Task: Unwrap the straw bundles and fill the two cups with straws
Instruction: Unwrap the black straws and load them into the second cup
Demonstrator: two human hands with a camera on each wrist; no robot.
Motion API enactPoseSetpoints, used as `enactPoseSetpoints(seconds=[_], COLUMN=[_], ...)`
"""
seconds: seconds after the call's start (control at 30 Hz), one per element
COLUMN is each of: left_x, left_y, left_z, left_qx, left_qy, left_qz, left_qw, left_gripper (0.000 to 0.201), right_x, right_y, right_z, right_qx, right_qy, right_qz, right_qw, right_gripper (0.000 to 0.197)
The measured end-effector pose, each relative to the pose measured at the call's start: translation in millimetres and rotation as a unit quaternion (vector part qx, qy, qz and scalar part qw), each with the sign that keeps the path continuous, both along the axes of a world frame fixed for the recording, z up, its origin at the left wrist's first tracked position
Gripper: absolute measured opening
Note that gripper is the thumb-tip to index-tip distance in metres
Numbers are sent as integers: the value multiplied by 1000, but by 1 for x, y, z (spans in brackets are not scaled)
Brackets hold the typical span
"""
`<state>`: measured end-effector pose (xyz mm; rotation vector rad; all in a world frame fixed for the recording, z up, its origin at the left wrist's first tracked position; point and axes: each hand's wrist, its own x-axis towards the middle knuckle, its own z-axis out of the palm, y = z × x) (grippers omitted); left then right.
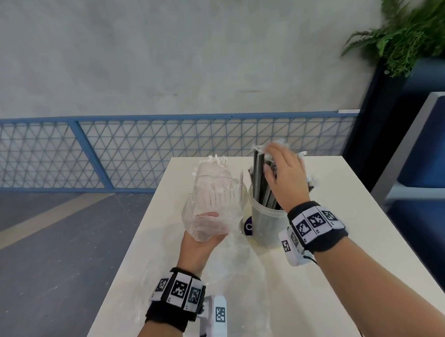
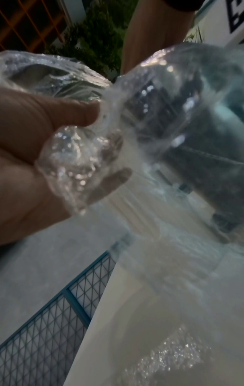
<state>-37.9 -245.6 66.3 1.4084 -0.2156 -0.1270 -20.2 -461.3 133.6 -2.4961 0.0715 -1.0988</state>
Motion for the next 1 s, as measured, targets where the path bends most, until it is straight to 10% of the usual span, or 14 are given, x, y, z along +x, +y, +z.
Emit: enactPoseSetpoints(seconds=[0.13, 0.3, 0.5, 0.67, 0.83, 1.0], left_x=[0, -7, -22, -15, -23, -20], left_y=[3, 13, 15, 31, 54, 72], left_z=[1, 0, 6, -17, -24, -24], left_qx=[-41, -123, -142, -155, 119, 407], left_qy=[-11, 5, 39, 140, -62, -140], left_qz=[12, 65, 111, 140, 337, 208], left_qw=[999, 990, 983, 968, 932, 878], left_gripper=[27, 30, 15, 121, 119, 48], right_x=[-42, -90, -105, -104, -106, -107], right_y=[17, 29, 33, 35, 33, 33], right_z=[-4, -62, -102, -103, -100, -98], right_qx=[31, 179, 491, 584, 539, 526], right_qy=[-115, 100, 341, 281, 291, 314], right_qz=[77, 159, 176, 159, 172, 189], right_qw=[990, 966, 782, 745, 771, 768], right_gripper=[27, 34, 57, 5, 19, 19])
